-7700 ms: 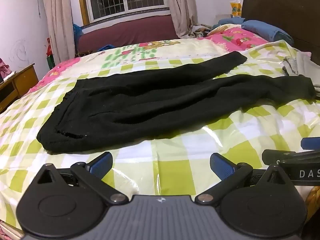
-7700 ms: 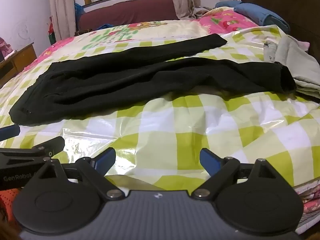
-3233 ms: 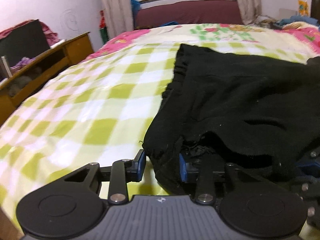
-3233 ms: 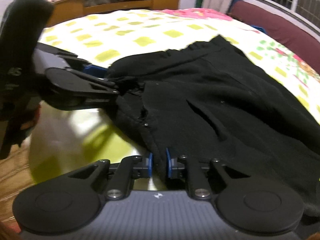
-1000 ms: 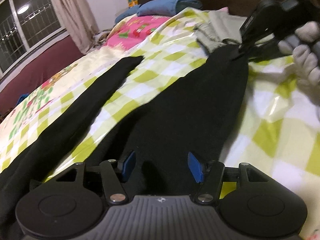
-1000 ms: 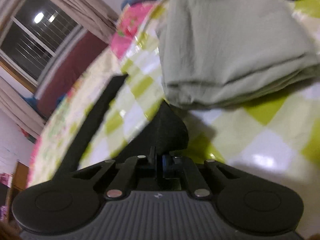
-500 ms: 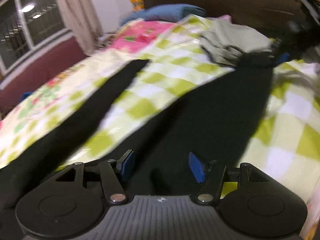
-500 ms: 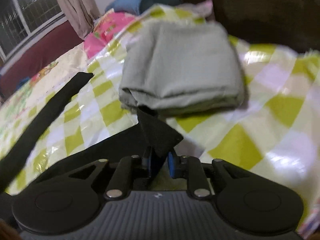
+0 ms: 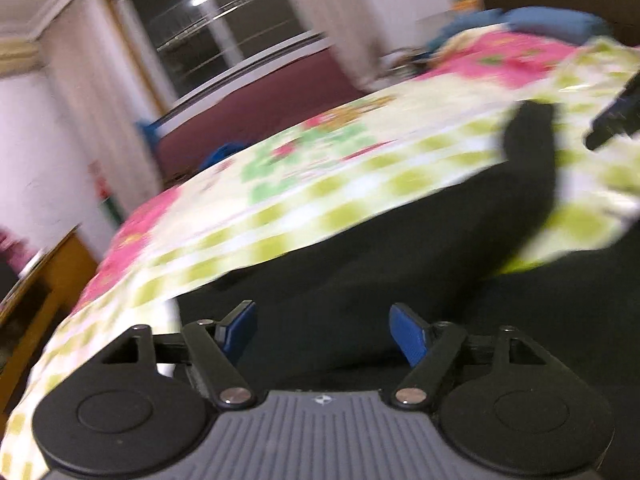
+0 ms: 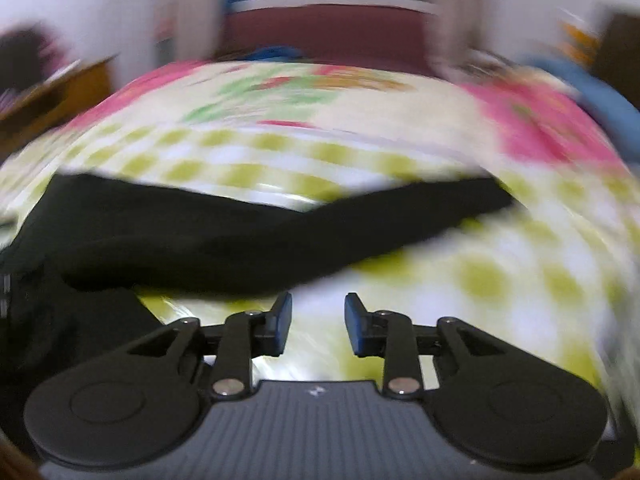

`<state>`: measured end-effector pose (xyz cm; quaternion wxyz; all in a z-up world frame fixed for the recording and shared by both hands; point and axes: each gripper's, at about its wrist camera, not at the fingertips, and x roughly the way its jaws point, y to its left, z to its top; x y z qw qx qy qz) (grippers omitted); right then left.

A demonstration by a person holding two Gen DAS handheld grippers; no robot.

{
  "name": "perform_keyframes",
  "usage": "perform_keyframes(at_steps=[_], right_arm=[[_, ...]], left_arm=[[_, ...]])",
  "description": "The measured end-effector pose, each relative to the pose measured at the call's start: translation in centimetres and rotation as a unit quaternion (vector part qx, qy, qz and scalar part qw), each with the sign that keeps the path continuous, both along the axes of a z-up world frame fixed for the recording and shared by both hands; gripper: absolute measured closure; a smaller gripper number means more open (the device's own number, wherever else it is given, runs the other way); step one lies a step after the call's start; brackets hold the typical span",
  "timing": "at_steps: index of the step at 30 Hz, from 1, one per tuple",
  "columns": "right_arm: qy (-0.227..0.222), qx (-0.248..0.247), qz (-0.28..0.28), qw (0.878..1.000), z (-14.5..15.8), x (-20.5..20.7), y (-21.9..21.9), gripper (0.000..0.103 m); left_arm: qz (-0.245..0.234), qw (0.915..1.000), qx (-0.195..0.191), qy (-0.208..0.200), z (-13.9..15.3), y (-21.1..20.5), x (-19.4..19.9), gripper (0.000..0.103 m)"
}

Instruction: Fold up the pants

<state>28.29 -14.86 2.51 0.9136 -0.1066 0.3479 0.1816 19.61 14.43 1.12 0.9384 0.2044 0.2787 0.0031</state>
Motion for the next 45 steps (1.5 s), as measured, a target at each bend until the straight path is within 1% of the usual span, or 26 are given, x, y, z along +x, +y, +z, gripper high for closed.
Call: perform_keyframes(at_steps=[3, 5, 7, 10, 12, 13, 16, 18, 20, 22, 26, 28, 29, 30, 31, 32, 33, 34, 35, 36, 37, 38, 39, 41, 43, 45], right_arm=[[0.005, -0.054, 0.075, 0.996, -1.8, 3.7, 5.2, 0.069], [0.012, -0.080, 0.104, 0.991, -2.6, 4.9, 7.6, 0.069], [0.028, -0.074, 0.123, 0.989, -2.7, 6.9, 9.0, 0.069], [0.040, -0.068, 0.131, 0.988, -2.7, 10.1, 10.8, 0.062], [0.055, -0.081, 0.159, 0.983, -3.2, 12.5, 12.0, 0.052], [0.059, -0.087, 0.166, 0.980, -3.5, 13.2, 12.3, 0.052], [0.094, -0.107, 0.185, 0.972, -5.1, 16.4, 13.4, 0.051], [0.110, -0.114, 0.191, 0.969, -6.2, 17.7, 13.9, 0.049], [0.127, -0.107, 0.202, 0.965, -6.7, 18.1, 14.0, 0.049], [0.136, -0.096, 0.217, 0.962, -6.8, 18.0, 14.0, 0.049], [0.151, -0.086, 0.229, 0.958, -6.8, 17.7, 13.5, 0.049], [0.145, -0.093, 0.223, 0.959, -7.0, 17.1, 13.6, 0.051], [0.142, -0.096, 0.222, 0.960, -7.1, 16.9, 13.8, 0.056], [0.142, -0.097, 0.217, 0.961, -7.3, 16.7, 14.0, 0.066], [0.143, -0.093, 0.209, 0.963, -7.4, 16.6, 14.2, 0.071], [0.140, -0.092, 0.201, 0.965, -7.3, 16.5, 14.3, 0.085], [0.136, -0.094, 0.193, 0.967, -7.2, 16.4, 14.5, 0.095], [0.134, -0.094, 0.184, 0.969, -7.1, 16.3, 14.7, 0.096], [0.132, -0.093, 0.176, 0.971, -7.0, 16.2, 14.7, 0.098], [0.129, -0.092, 0.169, 0.973, -6.7, 15.9, 14.7, 0.098], [0.122, -0.089, 0.164, 0.975, -6.3, 15.6, 14.6, 0.099], [0.114, -0.085, 0.160, 0.977, -5.7, 15.3, 14.5, 0.099], [0.104, -0.080, 0.159, 0.979, -5.0, 14.9, 14.3, 0.099], [0.080, -0.068, 0.155, 0.982, -3.1, 13.6, 13.7, 0.099], [0.048, -0.053, 0.157, 0.985, -0.4, 11.3, 12.8, 0.099], [0.020, -0.038, 0.164, 0.986, 2.3, 8.0, 11.6, 0.099]], left_arm=[[0.043, 0.9989, -0.003, 0.016, -0.4, 4.6, 3.1, 0.016], [0.055, 0.9980, -0.016, 0.027, -0.2, 6.6, 5.3, 0.016], [0.057, 0.9969, -0.035, 0.040, 0.1, 8.4, 7.8, 0.015], [0.064, 0.9951, -0.037, 0.066, -0.4, 10.6, 11.3, 0.015], [0.062, 0.9930, -0.043, 0.091, -1.4, 11.5, 13.3, 0.015], [0.059, 0.9917, -0.048, 0.103, -1.8, 11.9, 14.1, 0.015], [0.049, 0.9883, -0.068, 0.128, -2.6, 12.7, 15.1, 0.015], [0.047, 0.9860, -0.079, 0.139, -3.0, 12.9, 15.4, 0.011], [0.045, 0.9832, -0.089, 0.153, -3.4, 13.2, 15.7, 0.010], [0.029, 0.9818, -0.095, 0.162, -3.5, 13.1, 15.9, 0.009], [0.026, 0.9806, -0.088, 0.173, -3.7, 13.0, 17.1, 0.006], [0.033, 0.9808, -0.091, 0.170, -3.7, 13.1, 17.3, 0.006], [0.036, 0.9803, -0.094, 0.170, -3.8, 13.2, 17.5, 0.007], [0.041, 0.9795, -0.098, 0.171, -3.9, 13.4, 17.6, 0.009], [0.048, 0.9782, -0.103, 0.174, -3.9, 13.5, 17.8, 0.016], [0.059, 0.9768, -0.109, 0.175, -3.9, 13.8, 18.1, 0.027], [0.069, 0.9749, -0.120, 0.174, -3.7, 14.3, 18.2, 0.032], [0.078, 0.9724, -0.138, 0.171, -3.4, 14.9, 18.3, 0.044], [0.093, 0.9695, -0.156, 0.164, -2.9, 15.6, 18.3, 0.058], [0.105, 0.9667, -0.169, 0.160, -2.6, 16.1, 18.3, 0.062], [0.113, 0.9637, -0.184, 0.157, -2.3, 16.5, 18.3, 0.069], [0.115, 0.9618, -0.194, 0.155, -2.1, 16.7, 18.1, 0.071], [0.116, 0.9623, -0.194, 0.151, -1.8, 16.5, 17.9, 0.073], [0.108, 0.9684, -0.181, 0.133, -0.9, 15.4, 16.8, 0.079], [0.093, 0.9734, -0.179, 0.108, 0.6, 14.6, 15.0, 0.082], [0.086, 0.9743, -0.194, 0.077, 2.7, 14.5, 12.2, 0.084]])
